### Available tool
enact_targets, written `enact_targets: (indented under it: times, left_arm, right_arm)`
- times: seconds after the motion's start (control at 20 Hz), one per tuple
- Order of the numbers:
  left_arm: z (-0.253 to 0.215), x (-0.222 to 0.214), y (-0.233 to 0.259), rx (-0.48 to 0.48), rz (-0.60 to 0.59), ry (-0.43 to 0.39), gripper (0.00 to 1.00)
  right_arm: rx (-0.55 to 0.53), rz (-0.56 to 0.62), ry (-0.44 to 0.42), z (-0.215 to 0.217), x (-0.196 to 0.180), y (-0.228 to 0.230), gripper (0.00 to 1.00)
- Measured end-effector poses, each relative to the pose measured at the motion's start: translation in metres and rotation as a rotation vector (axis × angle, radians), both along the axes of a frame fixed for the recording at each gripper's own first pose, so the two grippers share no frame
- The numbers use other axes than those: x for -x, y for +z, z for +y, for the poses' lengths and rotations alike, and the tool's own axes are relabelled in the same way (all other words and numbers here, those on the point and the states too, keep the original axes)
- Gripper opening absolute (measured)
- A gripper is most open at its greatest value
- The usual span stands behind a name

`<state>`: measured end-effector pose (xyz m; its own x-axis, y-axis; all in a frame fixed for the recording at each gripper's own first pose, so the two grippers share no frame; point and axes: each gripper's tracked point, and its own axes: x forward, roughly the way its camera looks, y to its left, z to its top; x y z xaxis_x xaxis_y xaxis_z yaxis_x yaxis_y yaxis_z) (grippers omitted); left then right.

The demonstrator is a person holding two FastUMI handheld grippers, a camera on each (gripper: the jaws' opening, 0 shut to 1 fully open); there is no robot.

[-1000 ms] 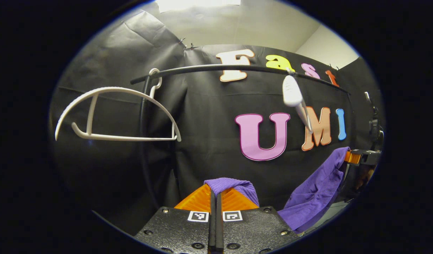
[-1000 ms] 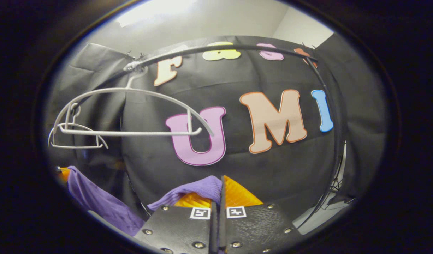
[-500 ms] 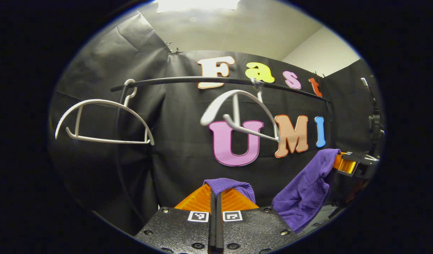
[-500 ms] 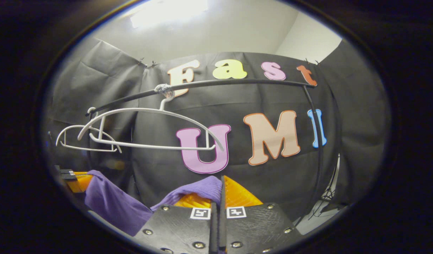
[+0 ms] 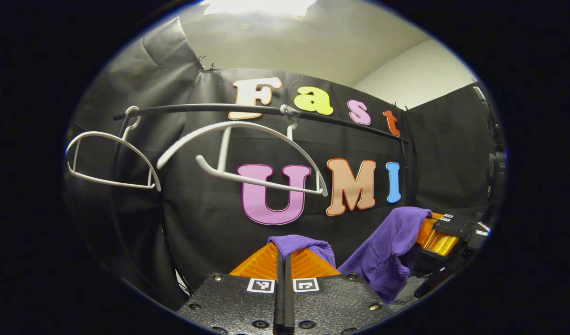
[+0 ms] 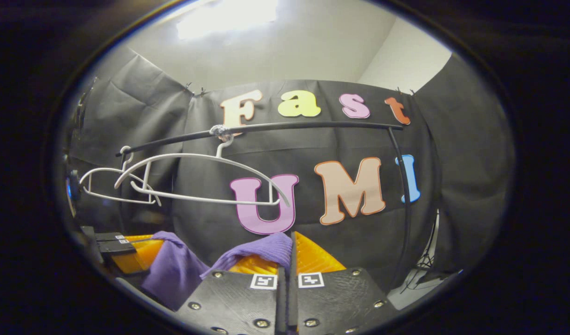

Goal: Grasp the clothes on the hanger with both hands and then place them into the laundry hamper below.

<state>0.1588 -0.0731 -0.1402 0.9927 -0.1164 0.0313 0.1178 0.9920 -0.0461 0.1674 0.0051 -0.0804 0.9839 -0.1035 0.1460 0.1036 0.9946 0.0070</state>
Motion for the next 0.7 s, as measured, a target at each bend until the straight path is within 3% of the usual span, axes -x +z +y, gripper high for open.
enact_targets:
  times: [0.4,0.7]
  left_arm:
    - [-0.009,-0.022,-0.064,-0.013,0.043,-0.01,0.0]
    - [-0.025,-0.032,-0.148,-0.03,0.135,-0.028,0.0]
  right_arm:
    - [-0.104,0.099,0.015,-0.017,-0.016,-0.066,0.02]
    - [-0.151,0.239,-0.008,-0.032,-0.022,-0.157,0.04]
